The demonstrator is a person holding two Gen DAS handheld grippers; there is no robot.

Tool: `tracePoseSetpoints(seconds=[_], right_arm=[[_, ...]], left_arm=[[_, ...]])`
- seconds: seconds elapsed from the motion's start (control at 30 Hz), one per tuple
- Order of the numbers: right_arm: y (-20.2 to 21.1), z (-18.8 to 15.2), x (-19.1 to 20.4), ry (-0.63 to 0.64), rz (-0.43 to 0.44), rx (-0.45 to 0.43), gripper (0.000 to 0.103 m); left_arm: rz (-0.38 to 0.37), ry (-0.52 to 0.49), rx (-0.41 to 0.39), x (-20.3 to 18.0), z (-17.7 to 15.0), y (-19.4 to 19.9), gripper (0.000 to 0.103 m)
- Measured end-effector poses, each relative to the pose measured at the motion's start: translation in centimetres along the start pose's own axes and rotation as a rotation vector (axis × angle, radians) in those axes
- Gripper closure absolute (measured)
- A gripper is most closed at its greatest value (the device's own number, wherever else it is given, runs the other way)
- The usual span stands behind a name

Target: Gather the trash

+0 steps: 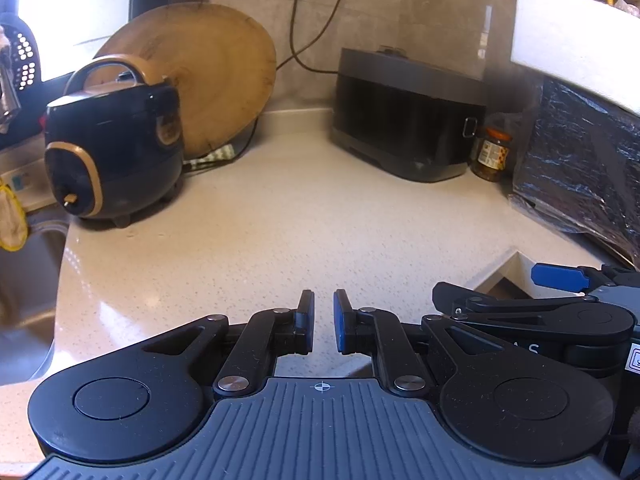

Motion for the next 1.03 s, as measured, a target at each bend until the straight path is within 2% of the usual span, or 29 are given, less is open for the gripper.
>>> tracePoseSetpoints(seconds=[0.8, 0.93, 1.03], right_arm=[[-0.3, 0.0, 0.0, -0.006, 0.009, -0.006, 0.0], [-0.4, 0.4, 0.1, -0.012, 0.04, -0.033, 0.0], [-1.4, 1.3, 0.3, 0.017, 0.052, -0.095, 0.0]], left_arm=[[-0.01, -0.017, 0.005, -0.1, 0.0, -0.6, 0.09], [-0.025, -0.027, 0.006, -0.1, 0.1, -1.0, 0.09], [-0.007, -0.032, 0.024, 0.4, 0.2, -1.9, 0.089]])
Point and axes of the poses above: each gripper's, at about its wrist camera, not at the fingertips, and y roughly against the way its jaws point, x to its left, z to its top, the point moved 9 cm from there along -y, roughly the way its jaws point, and after that the axes turned 9 degrees about -y, right-handed, at the moved point
